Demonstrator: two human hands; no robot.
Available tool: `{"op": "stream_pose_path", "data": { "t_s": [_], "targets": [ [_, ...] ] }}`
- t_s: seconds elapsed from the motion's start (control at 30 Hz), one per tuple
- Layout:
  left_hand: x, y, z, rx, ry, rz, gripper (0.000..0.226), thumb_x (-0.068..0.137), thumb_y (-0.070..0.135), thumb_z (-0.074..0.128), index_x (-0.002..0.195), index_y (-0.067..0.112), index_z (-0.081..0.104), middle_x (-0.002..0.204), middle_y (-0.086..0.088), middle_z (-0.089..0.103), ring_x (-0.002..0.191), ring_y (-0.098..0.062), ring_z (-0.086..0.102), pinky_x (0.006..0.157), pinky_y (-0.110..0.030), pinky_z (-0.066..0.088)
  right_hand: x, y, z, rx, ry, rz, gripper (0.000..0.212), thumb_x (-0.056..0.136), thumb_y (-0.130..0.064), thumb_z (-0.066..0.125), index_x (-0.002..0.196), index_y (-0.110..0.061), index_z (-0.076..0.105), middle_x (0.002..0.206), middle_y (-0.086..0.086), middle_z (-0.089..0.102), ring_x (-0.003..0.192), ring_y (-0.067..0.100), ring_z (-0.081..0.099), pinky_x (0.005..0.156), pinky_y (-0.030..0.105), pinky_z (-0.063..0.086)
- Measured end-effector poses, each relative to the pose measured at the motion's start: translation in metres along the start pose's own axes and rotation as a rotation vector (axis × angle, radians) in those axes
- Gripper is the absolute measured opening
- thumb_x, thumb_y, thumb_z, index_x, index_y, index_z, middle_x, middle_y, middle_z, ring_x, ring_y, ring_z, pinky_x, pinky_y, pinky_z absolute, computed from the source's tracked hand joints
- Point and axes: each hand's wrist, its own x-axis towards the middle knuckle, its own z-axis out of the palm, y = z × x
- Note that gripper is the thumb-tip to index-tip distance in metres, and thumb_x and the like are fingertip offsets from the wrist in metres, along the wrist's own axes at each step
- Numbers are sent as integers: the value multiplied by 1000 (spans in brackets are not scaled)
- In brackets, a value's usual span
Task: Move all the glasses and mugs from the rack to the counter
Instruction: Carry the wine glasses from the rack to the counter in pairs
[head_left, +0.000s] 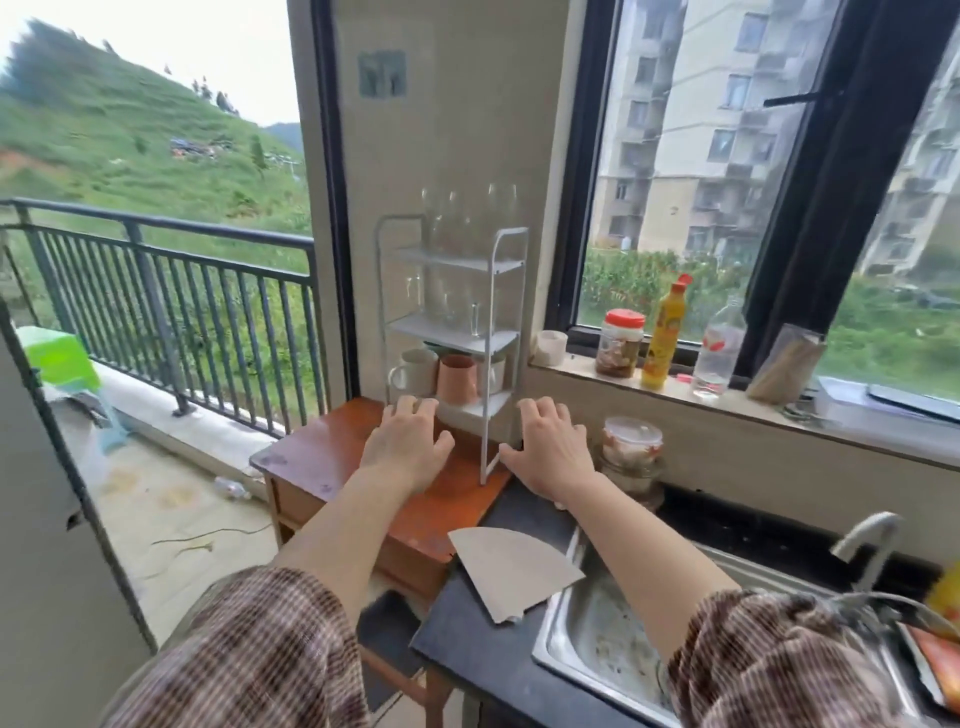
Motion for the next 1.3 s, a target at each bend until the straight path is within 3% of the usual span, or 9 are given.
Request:
{"op": "stream_pose_path", "data": {
  "t_s": [0.2,0.47,0.9,1.13,1.3],
  "targets": [
    [91,-63,-8,-21,4,44,51,93,34,41,139,14,40,142,-10,41,125,-31,41,101,-45,40,95,-50,34,28,40,-19,61,86,-47,54,134,-12,41,134,10,44,126,33,38,99,53,35],
    [223,-114,-27,-59,-6,229,52,91,32,41,140,14,40,142,-11,42,128,-28,40,103,-42,38,209,-90,46,43,150,163,52,90,-38,53,134,-13,40,138,10,43,127,30,36,101,50,36],
    [421,-90,-40,-328,139,400,49,93,34,46,140,17,41,145,-9,42,131,-28,42,102,-40,36,382,-70,-5,113,477,132,51,88,-28,60,132,-7,47,129,10,52,120,28,46,93,36,39],
    [514,-84,-40,-453,207,362,49,91,27,51,138,16,42,138,-13,47,120,-34,50,92,-36,39,475,-66,5,235,441,151,52,91,-32,60,135,-8,44,133,10,51,121,28,48,94,35,39],
    [567,-90,-46,-584,239,290,59,91,24,58,143,9,35,137,-20,47,125,-36,46,100,-38,35,520,-68,15,309,460,270,47,90,-31,57,127,-5,45,123,15,57,115,33,52,84,37,40]
  ]
}}
